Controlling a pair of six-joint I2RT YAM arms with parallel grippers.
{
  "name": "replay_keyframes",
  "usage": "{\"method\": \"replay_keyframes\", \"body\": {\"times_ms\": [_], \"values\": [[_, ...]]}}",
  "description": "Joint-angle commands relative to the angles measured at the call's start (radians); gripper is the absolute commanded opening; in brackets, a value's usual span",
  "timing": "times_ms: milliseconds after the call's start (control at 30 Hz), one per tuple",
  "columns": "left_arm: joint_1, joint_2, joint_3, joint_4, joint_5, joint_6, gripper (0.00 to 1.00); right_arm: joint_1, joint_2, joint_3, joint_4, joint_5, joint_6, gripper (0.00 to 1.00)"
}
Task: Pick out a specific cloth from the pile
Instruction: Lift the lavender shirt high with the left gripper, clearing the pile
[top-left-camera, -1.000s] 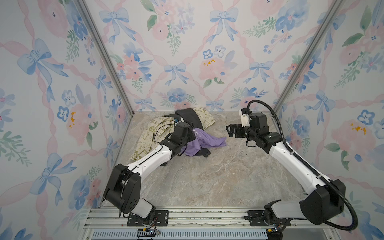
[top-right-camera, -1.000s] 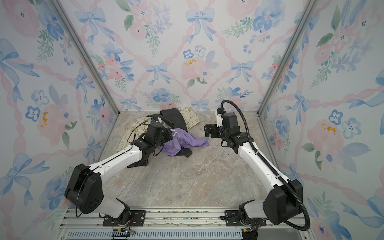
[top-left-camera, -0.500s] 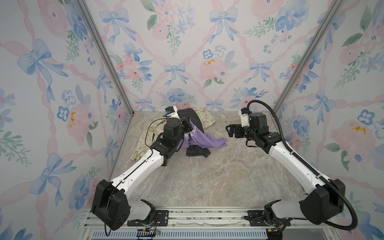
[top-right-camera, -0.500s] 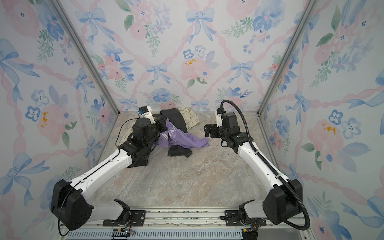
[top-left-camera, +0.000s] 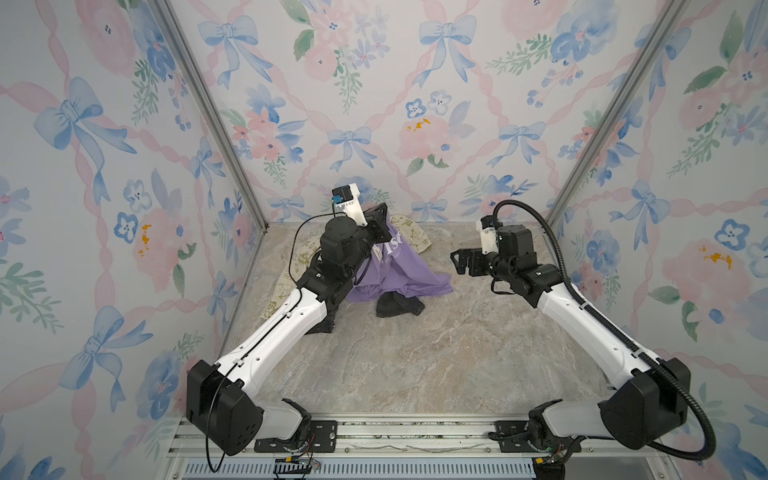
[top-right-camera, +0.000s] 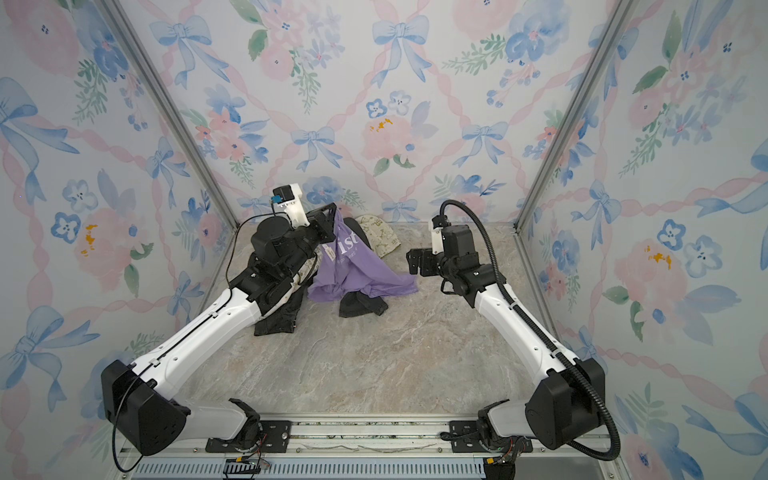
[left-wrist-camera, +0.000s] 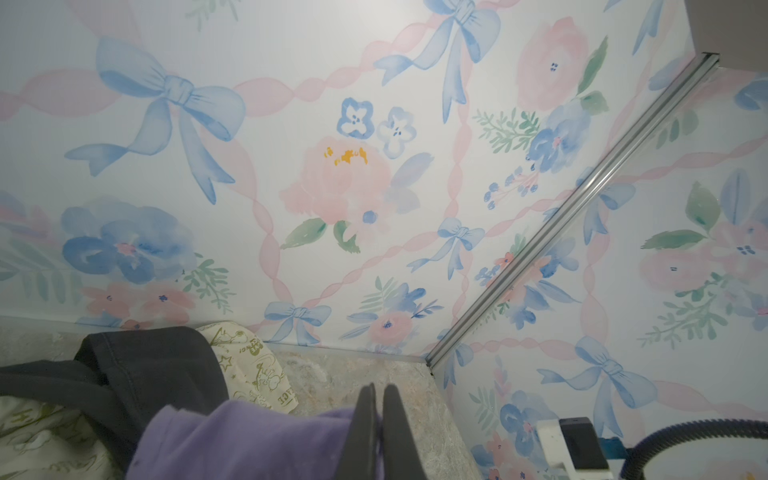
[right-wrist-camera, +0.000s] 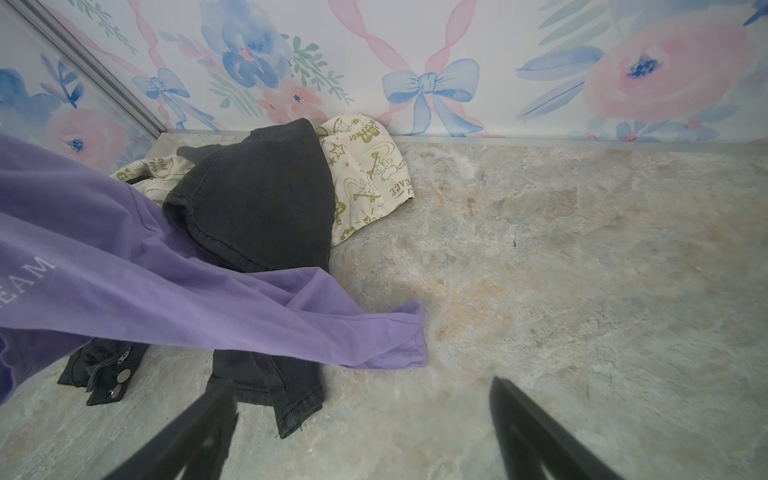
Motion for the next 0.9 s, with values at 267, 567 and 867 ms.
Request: {"method": "replay_keyframes", "body": {"times_ms": [267, 567, 867], "values": [[-0.023, 0.125, 0.344, 0.111, 0.176, 0.082, 0.00, 0.010, -0.046, 0.040, -0.013, 0.037, -0.032, 0.97], [-0.093, 0.331, 0.633, 0.078, 0.298, 0.068, 0.00, -0.071, -0.107, 0.052, -0.009, 0.101, -0.025, 0.97], [-0.193, 0.582, 0.935, 0.054, 0.356, 0.000, 0.00, -0.217, -0.193, 0.028, -0.018, 0.185, 0.062, 0.97]]}}
